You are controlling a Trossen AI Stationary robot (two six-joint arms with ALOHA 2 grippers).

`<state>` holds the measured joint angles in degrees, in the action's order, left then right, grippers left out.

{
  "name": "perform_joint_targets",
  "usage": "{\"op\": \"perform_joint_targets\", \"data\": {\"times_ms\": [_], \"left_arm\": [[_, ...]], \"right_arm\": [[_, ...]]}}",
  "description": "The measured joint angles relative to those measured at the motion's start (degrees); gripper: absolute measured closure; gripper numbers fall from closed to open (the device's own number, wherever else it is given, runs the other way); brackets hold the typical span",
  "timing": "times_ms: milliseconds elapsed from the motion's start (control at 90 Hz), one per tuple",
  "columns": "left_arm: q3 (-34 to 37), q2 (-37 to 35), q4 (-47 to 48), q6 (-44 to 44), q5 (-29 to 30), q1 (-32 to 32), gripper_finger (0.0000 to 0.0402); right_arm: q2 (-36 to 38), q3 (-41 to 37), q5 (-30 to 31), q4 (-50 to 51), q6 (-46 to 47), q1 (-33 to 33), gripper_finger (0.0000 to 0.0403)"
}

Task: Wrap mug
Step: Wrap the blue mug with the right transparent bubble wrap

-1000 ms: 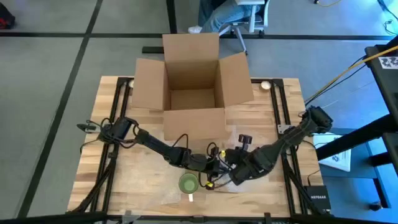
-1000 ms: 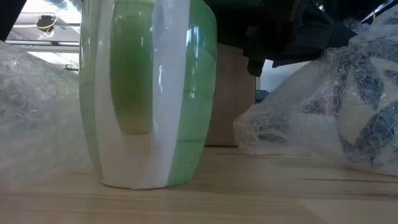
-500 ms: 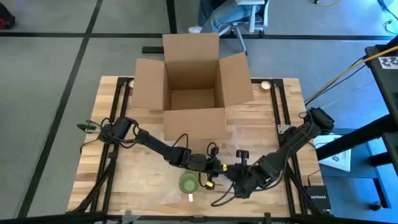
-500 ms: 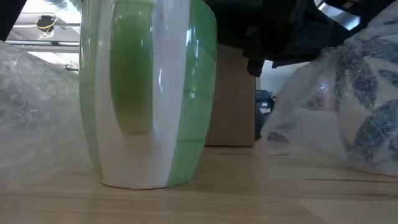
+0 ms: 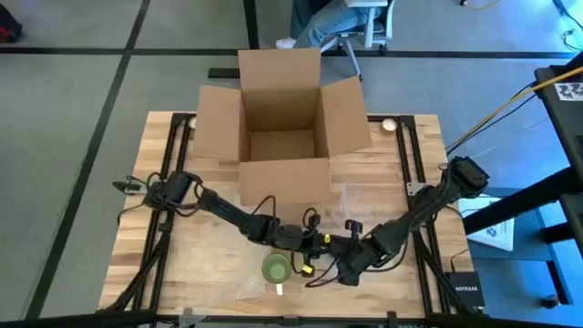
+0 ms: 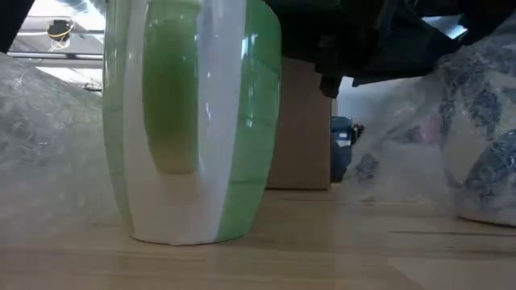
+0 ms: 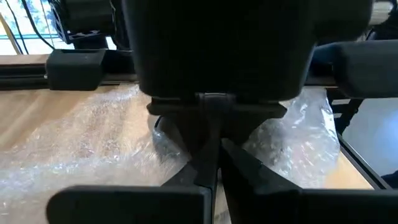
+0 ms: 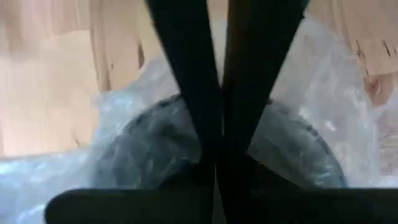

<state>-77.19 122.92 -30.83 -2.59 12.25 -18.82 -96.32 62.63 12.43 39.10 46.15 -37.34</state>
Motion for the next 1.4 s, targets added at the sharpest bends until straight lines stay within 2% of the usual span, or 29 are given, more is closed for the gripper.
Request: {"op": "perform_joint_targets", "data": {"times_ms": [156, 311, 444, 500, 567, 667, 822, 1244, 1400], "left_arm": [[0.06, -4.60, 7.37, 1.54, 0.73, -0.31, 0.0402], [-0.02, -9.02, 19.36, 3.69, 7.19, -0.42, 0.0402], [0.00, -8.60, 27.04, 2.81, 12.06, 0.22, 0.0402], [0.59, -7.01, 26.38, 1.14, 11.23, 0.78, 0.0402], [1.38, -3.98, 24.83, -0.31, 7.55, 1.33, 0.0402], [1.55, -1.32, 17.28, -0.06, 2.35, 1.32, 0.0402], [1.21, -1.66, 6.85, 1.57, 1.04, 0.16, 0.0402], [-1.72, -1.84, 4.46, 2.96, 0.06, -1.05, 0.0402], [-1.93, -0.39, 3.77, 2.41, -2.52, -1.02, 0.0402]], "right_arm": [[-0.06, 0.26, 0.39, 0.16, -0.97, -0.02, 0.0402], [-0.06, 0.26, 0.41, 0.15, -1.17, -0.02, 0.0402], [-0.06, 0.26, 0.43, 0.13, -1.42, -0.11, 0.0402], [-0.06, 0.27, 0.45, 0.12, -1.44, -0.11, 0.0402], [-0.06, 0.29, 0.46, 0.11, -1.46, -0.11, 0.0402], [-0.08, 0.33, 0.52, 0.13, -1.53, -0.11, 0.0402], [-0.10, 0.33, 0.81, 0.48, -1.53, -0.13, 0.0402], [-0.10, 0.33, 0.98, 0.39, -1.56, -0.15, 0.0402], [-0.10, 0.33, 1.00, -0.58, -1.56, -0.12, 0.0402]]}}
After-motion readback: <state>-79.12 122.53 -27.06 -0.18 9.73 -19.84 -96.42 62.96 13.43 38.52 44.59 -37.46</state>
